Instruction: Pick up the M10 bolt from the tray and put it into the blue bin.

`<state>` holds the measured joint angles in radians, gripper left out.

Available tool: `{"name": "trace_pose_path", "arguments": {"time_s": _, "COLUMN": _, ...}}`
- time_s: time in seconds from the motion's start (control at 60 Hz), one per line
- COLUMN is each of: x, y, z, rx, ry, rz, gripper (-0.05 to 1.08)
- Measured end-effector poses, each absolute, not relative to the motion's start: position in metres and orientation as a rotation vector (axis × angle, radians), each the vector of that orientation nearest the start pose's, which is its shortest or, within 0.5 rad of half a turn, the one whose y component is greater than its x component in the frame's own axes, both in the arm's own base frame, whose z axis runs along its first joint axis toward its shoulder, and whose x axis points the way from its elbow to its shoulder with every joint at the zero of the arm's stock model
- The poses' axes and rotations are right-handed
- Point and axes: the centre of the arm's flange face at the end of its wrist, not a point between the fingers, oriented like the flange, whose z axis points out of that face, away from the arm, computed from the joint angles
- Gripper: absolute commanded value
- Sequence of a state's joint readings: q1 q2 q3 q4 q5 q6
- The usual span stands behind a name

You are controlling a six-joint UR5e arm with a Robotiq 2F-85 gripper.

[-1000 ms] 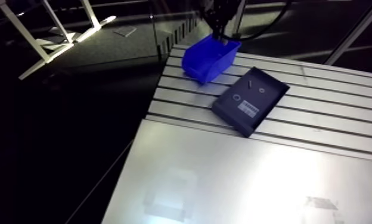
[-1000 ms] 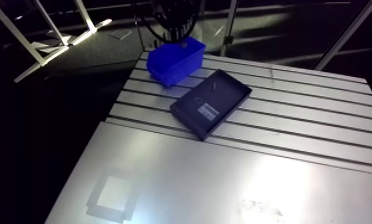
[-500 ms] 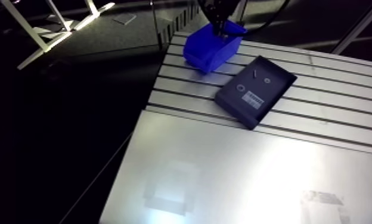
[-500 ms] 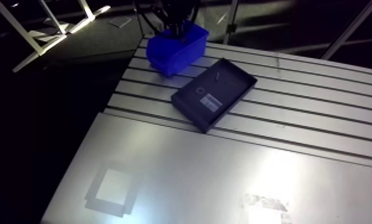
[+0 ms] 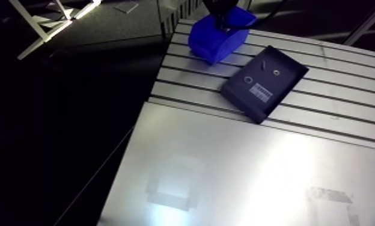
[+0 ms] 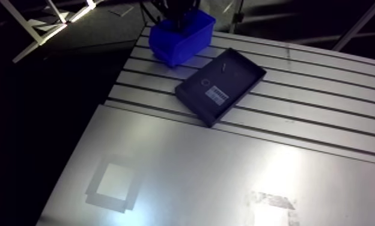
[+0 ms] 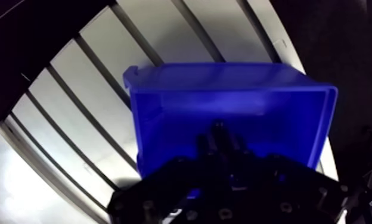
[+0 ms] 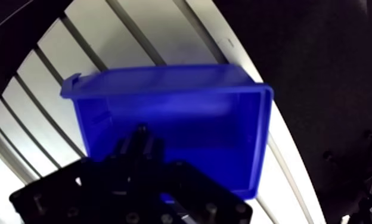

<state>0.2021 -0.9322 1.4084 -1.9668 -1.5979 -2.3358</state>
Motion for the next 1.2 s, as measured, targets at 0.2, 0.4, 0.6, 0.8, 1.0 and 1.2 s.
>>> {"name": "trace_pose_path", "arguments": {"time_s": 0.2, "x": -0.655, "y": -0.269, "z": 0.208, "rx": -1.422, "ry": 2.701, "rz": 0.003, "gripper": 1.07}}
{"name": "trace_pose_path", "arguments": {"time_s": 0.4, "x": -0.658, "y": -0.27, "z": 0.198, "rx": -1.426, "ry": 2.707, "rz": 0.003, "gripper": 1.07}}
{"name": "trace_pose_path", "arguments": {"time_s": 0.6, "x": -0.657, "y": -0.27, "z": 0.188, "rx": -1.423, "ry": 2.7, "rz": -0.001, "gripper": 1.07}}
{"name": "trace_pose_path", "arguments": {"time_s": 0.8, "x": -0.658, "y": -0.27, "z": 0.178, "rx": -1.413, "ry": 2.698, "rz": 0.0, "gripper": 1.06}}
{"name": "trace_pose_path", "arguments": {"time_s": 1.0, "x": -0.66, "y": -0.27, "z": 0.175, "rx": -1.409, "ry": 2.708, "rz": 0.007, "gripper": 0.96}}
{"name": "trace_pose_path", "arguments": {"time_s": 1.2, "x": -0.66, "y": -0.27, "z": 0.174, "rx": -1.391, "ry": 2.72, "rz": 0.006, "gripper": 0.03}}
